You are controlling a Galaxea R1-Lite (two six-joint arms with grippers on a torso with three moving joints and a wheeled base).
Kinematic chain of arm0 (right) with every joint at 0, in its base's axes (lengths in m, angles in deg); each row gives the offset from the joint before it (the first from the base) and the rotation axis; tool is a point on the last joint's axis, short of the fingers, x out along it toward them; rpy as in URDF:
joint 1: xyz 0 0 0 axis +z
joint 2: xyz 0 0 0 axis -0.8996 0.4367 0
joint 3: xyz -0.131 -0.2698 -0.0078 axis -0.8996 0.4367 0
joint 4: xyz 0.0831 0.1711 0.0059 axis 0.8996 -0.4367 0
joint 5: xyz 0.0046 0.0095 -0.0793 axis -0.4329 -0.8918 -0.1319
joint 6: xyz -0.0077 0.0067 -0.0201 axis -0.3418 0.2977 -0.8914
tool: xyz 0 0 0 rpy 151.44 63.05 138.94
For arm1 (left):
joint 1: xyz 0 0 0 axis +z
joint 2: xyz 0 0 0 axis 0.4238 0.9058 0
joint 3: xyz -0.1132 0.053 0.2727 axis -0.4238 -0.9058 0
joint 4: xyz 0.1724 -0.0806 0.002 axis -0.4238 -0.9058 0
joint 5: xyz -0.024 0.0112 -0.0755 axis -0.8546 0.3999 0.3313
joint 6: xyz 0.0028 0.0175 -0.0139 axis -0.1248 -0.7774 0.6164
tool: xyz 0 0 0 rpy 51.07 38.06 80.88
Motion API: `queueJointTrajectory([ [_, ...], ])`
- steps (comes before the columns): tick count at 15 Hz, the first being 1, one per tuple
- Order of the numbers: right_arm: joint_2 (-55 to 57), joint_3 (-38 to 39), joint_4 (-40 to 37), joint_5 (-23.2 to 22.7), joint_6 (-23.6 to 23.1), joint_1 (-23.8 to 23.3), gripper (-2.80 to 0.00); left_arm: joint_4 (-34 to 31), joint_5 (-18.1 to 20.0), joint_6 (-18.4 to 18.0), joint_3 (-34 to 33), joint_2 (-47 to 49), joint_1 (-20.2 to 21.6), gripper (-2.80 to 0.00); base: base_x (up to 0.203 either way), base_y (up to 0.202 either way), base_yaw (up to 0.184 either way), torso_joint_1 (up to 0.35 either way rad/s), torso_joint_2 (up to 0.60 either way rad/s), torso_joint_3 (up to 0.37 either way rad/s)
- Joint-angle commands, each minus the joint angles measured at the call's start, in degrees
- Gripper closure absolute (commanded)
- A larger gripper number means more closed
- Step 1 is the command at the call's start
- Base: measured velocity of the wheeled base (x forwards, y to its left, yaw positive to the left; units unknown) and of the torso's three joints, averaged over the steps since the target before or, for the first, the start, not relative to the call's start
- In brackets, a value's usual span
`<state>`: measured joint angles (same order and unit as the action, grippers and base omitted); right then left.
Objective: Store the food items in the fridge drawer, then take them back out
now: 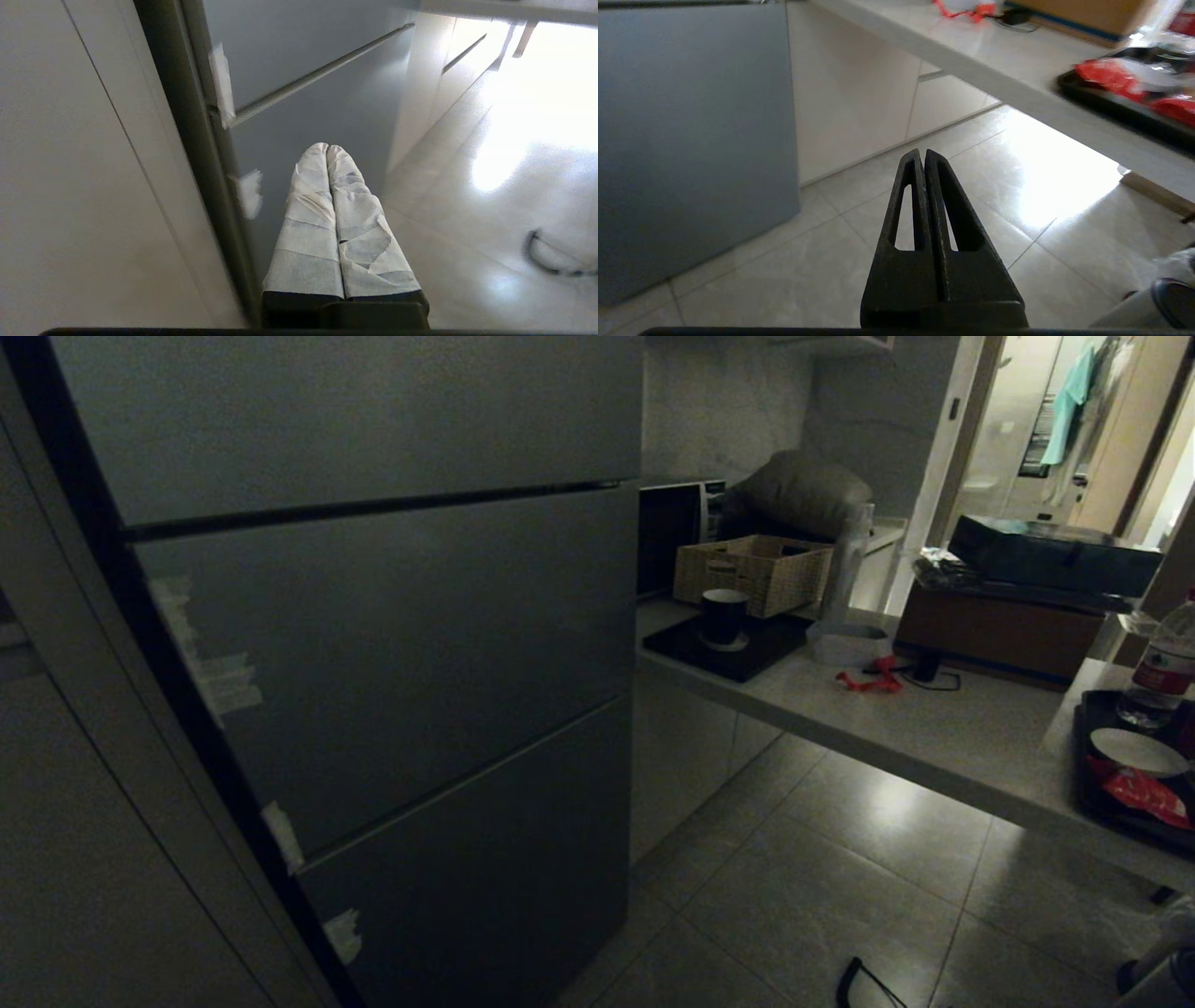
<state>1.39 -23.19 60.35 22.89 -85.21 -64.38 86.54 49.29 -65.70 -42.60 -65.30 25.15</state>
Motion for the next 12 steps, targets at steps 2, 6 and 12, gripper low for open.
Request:
queueJointTrajectory([
  [2, 0.1, 0.0, 0.0, 0.3, 1.1, 0.0, 0.0, 0.1, -0.3, 2.1, 0.0, 0.0, 0.0, 0.0, 0.001, 0.001, 0.049, 0.005, 0.0, 0.003],
  [6, 0.0, 0.0, 0.0, 0.3, 1.2, 0.0, 0.0, 0.1, -0.3, 2.1, 0.0, 0.0, 0.0, 0.0, 0.001, -0.008, 0.166, 0.004, 0.01, 0.002],
  [12, 0.1, 0.0, 0.0, 0.8, 1.3, 0.0, 0.0, 0.3, -0.2, 1.0, 0.9, 0.1, 0.0, 0.0, 0.0, -0.004, 0.155, 0.0, 0.0, 0.002],
])
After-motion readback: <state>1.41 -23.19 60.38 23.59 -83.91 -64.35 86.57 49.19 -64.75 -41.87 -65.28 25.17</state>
